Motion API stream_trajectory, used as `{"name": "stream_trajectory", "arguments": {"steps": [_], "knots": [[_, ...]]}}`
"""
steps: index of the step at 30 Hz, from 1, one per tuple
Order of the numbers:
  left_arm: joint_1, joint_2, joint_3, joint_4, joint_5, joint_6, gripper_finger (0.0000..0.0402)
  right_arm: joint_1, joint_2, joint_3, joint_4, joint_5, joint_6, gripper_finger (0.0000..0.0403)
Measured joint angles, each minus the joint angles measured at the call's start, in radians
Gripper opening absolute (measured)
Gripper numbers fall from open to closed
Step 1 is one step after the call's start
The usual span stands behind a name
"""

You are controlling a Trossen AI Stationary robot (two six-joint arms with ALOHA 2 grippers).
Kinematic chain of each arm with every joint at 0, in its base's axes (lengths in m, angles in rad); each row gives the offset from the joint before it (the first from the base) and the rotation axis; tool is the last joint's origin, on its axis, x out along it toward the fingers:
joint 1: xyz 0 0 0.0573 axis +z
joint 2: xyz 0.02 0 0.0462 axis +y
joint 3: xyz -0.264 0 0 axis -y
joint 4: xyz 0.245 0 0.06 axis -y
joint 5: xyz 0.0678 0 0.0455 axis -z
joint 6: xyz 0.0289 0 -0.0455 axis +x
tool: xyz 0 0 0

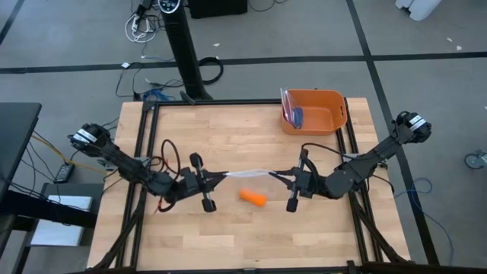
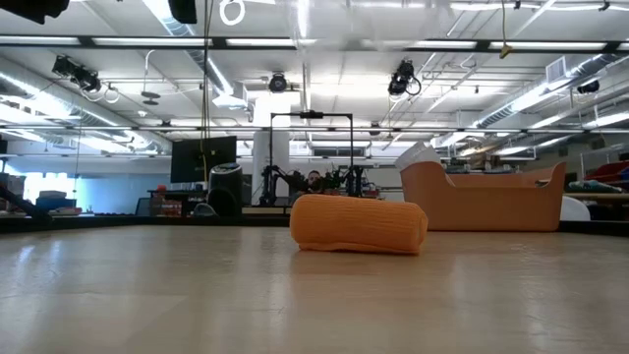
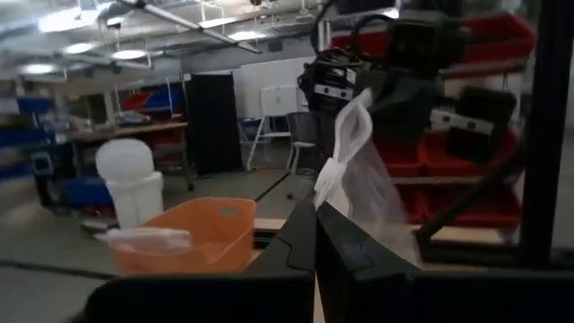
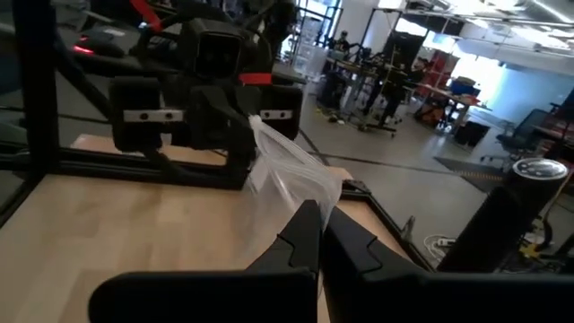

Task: Roll bandage
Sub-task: Prepare the transparent zip bag

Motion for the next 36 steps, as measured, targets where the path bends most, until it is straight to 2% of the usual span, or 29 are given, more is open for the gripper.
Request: {"name": "stream_trajectory", "arguments": {"steps": [4, 9, 14, 17, 20, 26, 29, 32, 36], "knots": [[0.015, 0.0, 0.0, 0.009, -0.025, -0.092, 0.0001, -0.023, 0.019, 0.0, -0.001, -0.031, 0.001, 0.0], [0.019, 0.0, 0.0, 0.01, -0.049, -0.117, 0.0001, -0.067, 0.07, 0.0, 0.026, -0.059, 0.007, 0.0], [0.012, 0.0, 0.002, 0.003, -0.065, -0.117, 0.0001, -0.078, 0.081, 0.0, 0.052, 0.007, 0.008, 0.0], [0.011, 0.0, 0.002, -0.007, -0.082, -0.117, 0.0, -0.077, 0.08, 0.0, 0.049, 0.004, 0.017, 0.0005], [0.011, 0.0, 0.002, -0.035, -0.087, -0.116, 0.0, -0.057, 0.08, 0.0, -0.007, 0.013, 0.043, 0.0033], [0.011, 0.0, 0.002, -0.113, -0.089, -0.123, 0.0, 0.037, 0.054, 0.0, -0.016, 0.151, 0.051, 0.0123], [0.011, 0.0, 0.002, -0.149, -0.089, -0.151, 0.0, 0.069, 0.041, 0.0, 0.019, 0.144, 0.047, 0.0148], [0.012, 0.0, 0.002, -0.181, -0.089, -0.179, 0.0, 0.075, 0.043, 0.0, 0.033, 0.08, -0.003, 0.0143], [0.012, 0.0, 0.002, -0.247, -0.091, -0.226, 0.0, 0.043, 0.047, 0.015, -0.001, 0.073, -0.024, 0.0091]]}}
